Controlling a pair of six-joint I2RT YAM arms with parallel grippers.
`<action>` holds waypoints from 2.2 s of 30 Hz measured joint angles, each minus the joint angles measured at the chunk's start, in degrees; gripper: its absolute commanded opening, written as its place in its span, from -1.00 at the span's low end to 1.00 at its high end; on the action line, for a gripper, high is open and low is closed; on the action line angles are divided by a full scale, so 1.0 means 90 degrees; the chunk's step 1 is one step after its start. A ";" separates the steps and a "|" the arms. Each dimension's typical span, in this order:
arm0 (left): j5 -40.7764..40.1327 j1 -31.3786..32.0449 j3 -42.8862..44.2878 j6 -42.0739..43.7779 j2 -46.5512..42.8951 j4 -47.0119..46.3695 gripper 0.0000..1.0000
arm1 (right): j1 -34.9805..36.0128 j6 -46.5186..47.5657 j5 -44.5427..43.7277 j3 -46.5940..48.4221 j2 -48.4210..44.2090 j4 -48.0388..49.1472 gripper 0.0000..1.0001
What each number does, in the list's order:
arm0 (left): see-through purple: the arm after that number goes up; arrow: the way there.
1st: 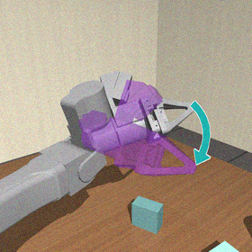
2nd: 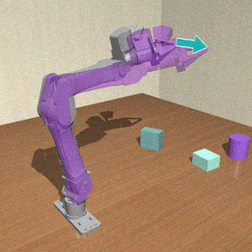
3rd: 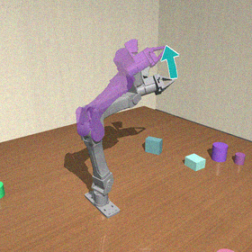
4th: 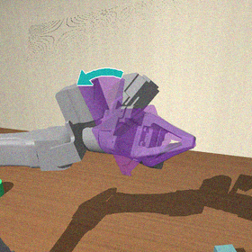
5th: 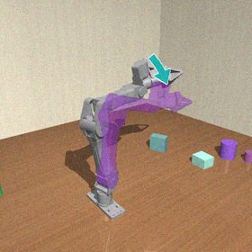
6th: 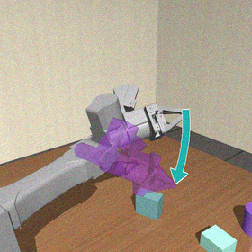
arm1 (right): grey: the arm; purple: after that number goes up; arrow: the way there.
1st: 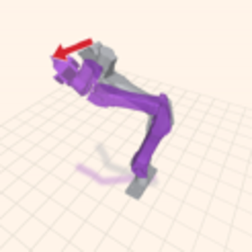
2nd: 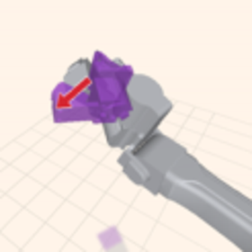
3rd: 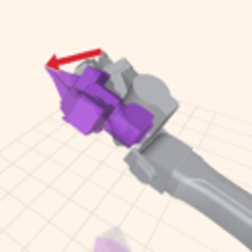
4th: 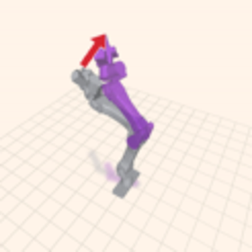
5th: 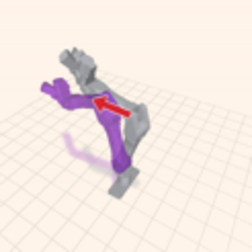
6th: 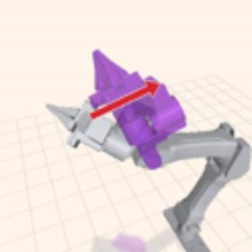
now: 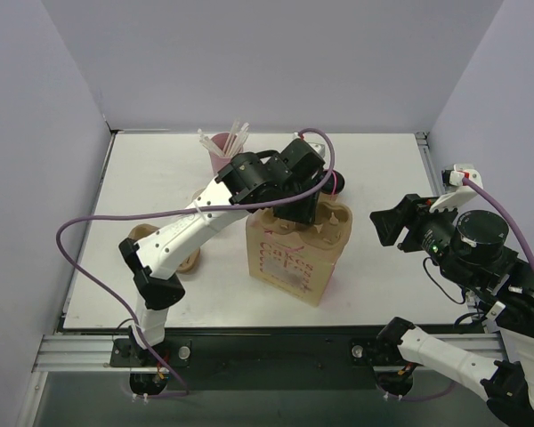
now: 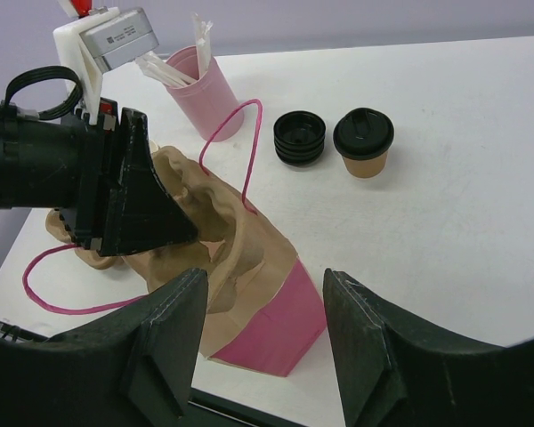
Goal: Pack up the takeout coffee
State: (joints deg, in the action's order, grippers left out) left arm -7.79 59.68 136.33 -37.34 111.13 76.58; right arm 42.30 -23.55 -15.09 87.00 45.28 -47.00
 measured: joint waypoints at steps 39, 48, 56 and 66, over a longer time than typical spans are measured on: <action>-0.0585 0.0165 -0.0311 -0.0185 0.0430 0.0092 -0.19 | 0.0000 0.0092 -0.0061 0.0000 0.0000 -0.0002 0.09; -0.0984 0.0138 -0.0119 -0.0202 0.0474 0.0095 -0.19 | 0.0000 0.0090 -0.0058 0.0000 0.0000 -0.0017 0.09; -0.1183 0.0095 -0.0180 -0.0282 0.0474 0.0092 -0.20 | 0.0000 0.0068 -0.0061 -0.0039 -0.0002 -0.0029 0.09; -0.1231 0.0046 -0.0277 -0.0304 0.0474 0.0095 -0.19 | -0.0044 -0.0576 -0.0182 -0.0148 0.0340 -0.0051 0.03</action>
State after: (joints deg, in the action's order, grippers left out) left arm -18.87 60.10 133.84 -40.07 115.39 77.43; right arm 41.91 -28.73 -16.73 85.67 48.34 -47.46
